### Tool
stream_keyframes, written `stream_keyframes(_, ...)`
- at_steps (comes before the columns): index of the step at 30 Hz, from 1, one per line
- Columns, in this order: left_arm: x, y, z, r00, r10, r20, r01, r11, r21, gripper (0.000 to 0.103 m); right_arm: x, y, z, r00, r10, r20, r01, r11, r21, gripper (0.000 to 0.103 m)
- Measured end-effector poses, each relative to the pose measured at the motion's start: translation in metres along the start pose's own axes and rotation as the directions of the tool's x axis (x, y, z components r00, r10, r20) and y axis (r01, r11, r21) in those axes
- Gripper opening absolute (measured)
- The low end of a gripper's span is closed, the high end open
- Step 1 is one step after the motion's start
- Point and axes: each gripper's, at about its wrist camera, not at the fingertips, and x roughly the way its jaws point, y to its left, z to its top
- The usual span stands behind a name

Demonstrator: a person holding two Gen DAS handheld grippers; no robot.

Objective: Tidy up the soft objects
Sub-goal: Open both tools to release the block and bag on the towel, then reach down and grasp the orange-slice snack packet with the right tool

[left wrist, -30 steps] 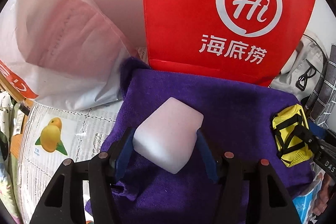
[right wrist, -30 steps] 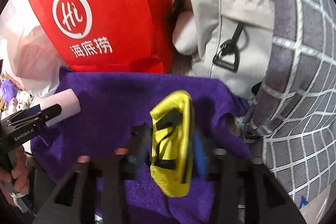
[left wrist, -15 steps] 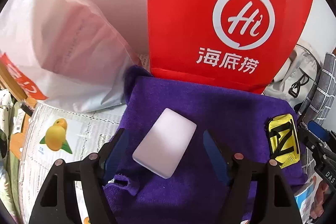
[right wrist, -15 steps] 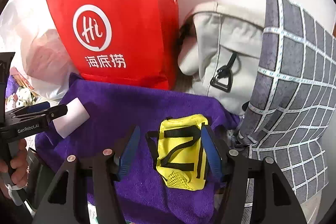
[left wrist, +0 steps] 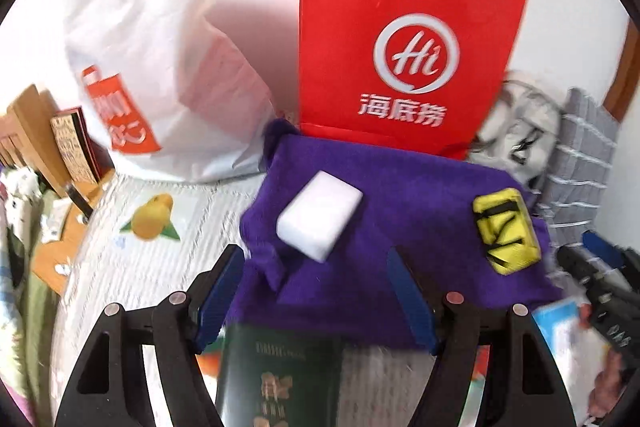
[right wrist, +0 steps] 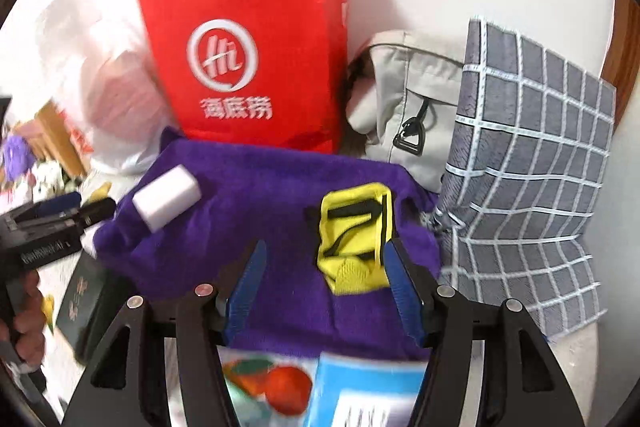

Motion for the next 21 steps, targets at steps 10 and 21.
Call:
stream_keyframes(10,-0.084,0.011,-0.052,1.000,-0.023,0.020,0.023,1.000,-0.015,0.072,-0.060,0.018,-0.068,0.994,0.080,-0.081,-0.077,0.996,0.040,0.064)
stream_keyframes(21,-0.137,0.025,-0.110,0.999,0.010,0.038,-0.009,0.999,-0.032,0.072,-0.108,0.048,-0.147,0.992,0.103,-0.071,-0.106,0.993,-0.048,0.064)
